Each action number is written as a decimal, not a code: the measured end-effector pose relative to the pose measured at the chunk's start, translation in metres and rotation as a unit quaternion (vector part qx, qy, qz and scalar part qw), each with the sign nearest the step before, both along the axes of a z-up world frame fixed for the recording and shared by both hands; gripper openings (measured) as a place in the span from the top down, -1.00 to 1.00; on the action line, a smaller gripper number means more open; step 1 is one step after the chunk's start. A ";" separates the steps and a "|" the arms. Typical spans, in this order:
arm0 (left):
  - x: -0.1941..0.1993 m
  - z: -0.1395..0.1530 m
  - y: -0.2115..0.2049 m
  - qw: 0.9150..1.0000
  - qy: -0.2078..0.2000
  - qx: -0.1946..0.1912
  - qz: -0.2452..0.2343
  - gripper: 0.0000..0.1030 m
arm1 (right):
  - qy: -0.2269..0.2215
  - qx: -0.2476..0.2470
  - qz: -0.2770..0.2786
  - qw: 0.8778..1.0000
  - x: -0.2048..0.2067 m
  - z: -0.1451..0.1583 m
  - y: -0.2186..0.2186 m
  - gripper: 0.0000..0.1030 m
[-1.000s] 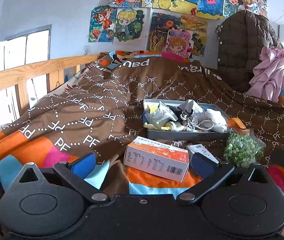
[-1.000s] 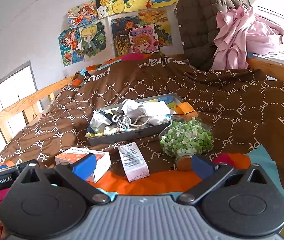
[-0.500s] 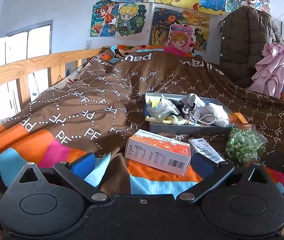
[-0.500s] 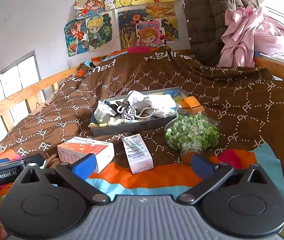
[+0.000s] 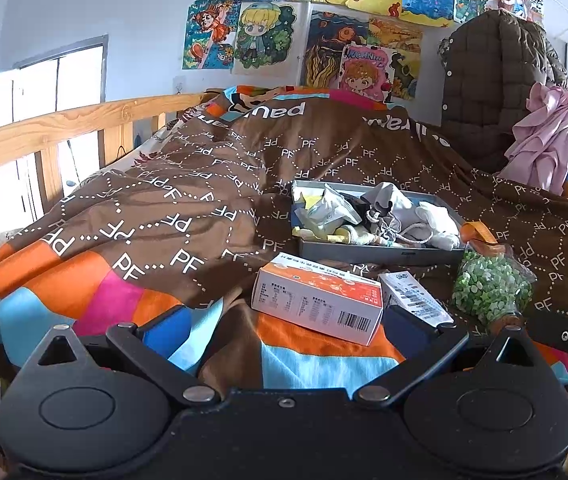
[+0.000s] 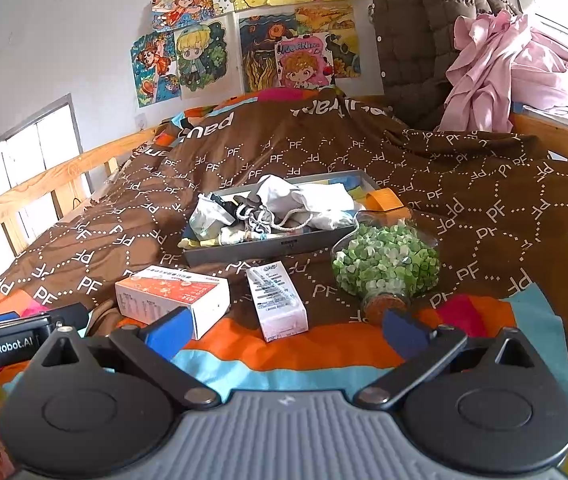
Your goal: Organize soft objects
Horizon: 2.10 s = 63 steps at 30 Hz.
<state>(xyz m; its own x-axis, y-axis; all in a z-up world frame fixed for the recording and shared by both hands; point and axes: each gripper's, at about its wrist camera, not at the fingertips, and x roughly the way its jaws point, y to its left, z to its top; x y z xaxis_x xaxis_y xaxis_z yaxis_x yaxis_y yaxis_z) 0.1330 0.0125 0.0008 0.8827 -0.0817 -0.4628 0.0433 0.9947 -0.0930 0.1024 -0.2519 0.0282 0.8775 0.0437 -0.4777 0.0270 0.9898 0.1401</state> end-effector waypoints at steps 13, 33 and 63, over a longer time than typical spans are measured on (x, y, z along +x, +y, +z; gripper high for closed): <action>-0.002 -0.007 -0.003 1.000 0.008 0.004 -0.003 -0.98 | 0.021 0.006 0.001 1.000 0.005 -0.005 -0.001 -1.00; 0.003 -0.012 -0.009 0.999 0.034 0.009 -0.012 -0.98 | 0.051 -0.009 -0.015 0.999 0.012 -0.013 0.000 -1.00; 0.007 -0.016 -0.007 0.999 0.053 0.004 0.000 -0.98 | 0.062 -0.015 -0.024 0.998 0.014 -0.015 -0.001 -1.00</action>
<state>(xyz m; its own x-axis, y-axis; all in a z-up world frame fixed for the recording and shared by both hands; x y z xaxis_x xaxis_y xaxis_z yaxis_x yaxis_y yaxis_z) 0.1398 0.0058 -0.0156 0.8289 -0.0777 -0.5539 0.0331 0.9954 -0.0901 0.1162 -0.2530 0.0136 0.8125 -0.0123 -0.5828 0.0895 0.9906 0.1038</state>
